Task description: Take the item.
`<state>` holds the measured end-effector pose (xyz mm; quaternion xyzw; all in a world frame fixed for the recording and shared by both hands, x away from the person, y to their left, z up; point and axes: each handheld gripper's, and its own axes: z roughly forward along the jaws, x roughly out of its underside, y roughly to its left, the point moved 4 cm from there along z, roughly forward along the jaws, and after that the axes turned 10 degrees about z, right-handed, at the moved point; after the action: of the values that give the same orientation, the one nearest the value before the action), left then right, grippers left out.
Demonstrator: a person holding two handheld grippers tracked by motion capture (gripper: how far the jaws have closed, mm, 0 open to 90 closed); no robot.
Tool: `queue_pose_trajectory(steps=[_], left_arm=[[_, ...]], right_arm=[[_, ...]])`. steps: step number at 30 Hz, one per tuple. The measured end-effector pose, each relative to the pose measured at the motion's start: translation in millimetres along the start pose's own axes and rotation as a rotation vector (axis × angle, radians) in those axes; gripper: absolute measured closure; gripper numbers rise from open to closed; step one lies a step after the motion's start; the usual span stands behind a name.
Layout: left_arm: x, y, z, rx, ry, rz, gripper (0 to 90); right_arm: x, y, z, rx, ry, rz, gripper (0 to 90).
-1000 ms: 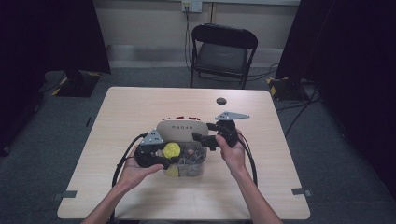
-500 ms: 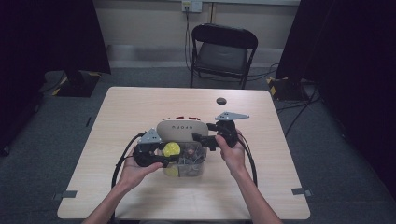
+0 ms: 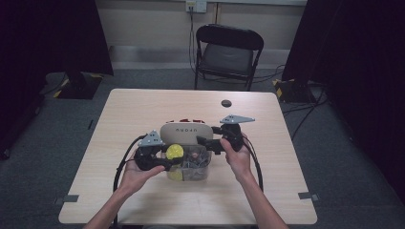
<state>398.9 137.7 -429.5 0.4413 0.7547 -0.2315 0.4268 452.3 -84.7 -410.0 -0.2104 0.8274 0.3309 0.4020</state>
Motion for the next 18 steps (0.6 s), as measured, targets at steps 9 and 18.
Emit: queue_pose_trajectory(steps=[9,18], left_arm=[[-5.3,-1.8,-11.2,0.026,-0.053,-0.023,40.1],[-4.8,-0.5,-20.0,0.022,-0.060,-0.021,40.2]], right_arm=[[1.8,-1.0,0.9,-0.001,0.004,0.004,21.1],[1.2,-0.4,0.3,0.000,0.001,0.005,21.4]])
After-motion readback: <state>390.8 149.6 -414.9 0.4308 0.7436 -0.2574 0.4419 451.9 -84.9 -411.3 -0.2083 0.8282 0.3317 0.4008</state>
